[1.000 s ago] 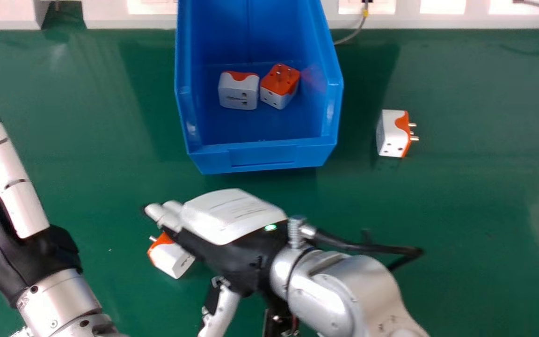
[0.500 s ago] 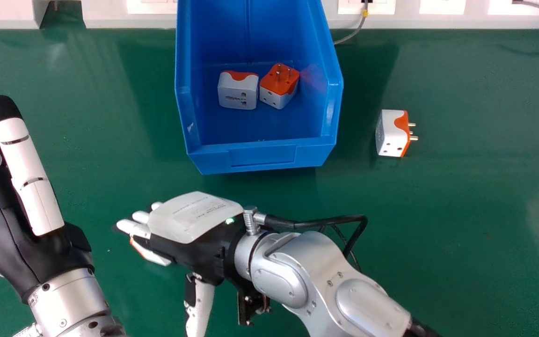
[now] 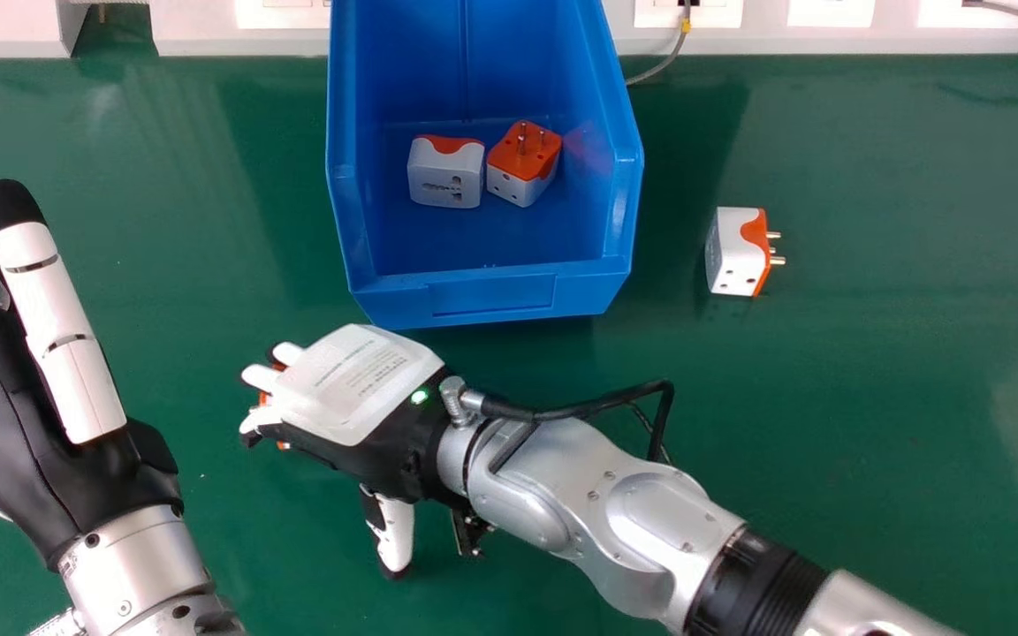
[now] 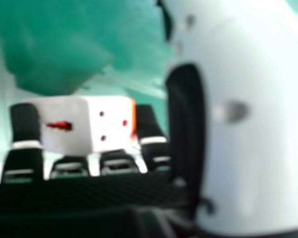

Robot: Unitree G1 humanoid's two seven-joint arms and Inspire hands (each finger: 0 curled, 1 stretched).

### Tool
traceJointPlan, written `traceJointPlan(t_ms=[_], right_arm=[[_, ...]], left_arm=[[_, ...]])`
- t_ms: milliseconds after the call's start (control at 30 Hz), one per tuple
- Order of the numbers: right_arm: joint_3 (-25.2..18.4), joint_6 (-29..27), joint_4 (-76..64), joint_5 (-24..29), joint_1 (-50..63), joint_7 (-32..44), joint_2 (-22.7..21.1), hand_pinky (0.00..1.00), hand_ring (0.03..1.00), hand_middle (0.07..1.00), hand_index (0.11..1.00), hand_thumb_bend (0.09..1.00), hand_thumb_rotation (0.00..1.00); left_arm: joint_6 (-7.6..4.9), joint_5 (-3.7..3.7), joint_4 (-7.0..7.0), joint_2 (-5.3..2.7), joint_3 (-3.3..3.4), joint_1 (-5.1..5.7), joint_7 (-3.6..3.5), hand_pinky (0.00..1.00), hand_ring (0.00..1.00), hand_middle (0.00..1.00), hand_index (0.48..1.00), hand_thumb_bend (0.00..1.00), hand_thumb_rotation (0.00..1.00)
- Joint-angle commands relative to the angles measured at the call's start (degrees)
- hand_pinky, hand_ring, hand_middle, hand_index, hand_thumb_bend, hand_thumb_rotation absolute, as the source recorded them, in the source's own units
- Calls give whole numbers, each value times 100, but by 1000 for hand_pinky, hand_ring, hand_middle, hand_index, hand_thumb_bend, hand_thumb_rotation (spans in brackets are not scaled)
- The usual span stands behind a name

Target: Pick all objects and put in blue box

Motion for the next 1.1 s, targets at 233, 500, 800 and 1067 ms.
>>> traceJointPlan(t_ms=[233,500,800,1067], right_arm=[[-173,-562,940,272,126,-1392,281,617,853,899,734,798,4],[-311,-957,980,516,127,-1719,255,341,497,575,564,534,0],[-417,-1072,746,630,165,-1540,240,312,454,530,523,495,0],[-523,-1279,715,641,212,-1903,249,302,441,523,538,493,0]], left_arm=[[-18,36,-80,-512,-21,-208,92,993,999,987,958,579,854],[-52,18,-29,-497,-44,-243,109,983,994,978,955,569,848],[-102,-17,-44,-481,-75,-185,85,980,995,980,950,566,843],[-113,44,-40,-459,-79,-141,82,970,990,978,946,566,845]])
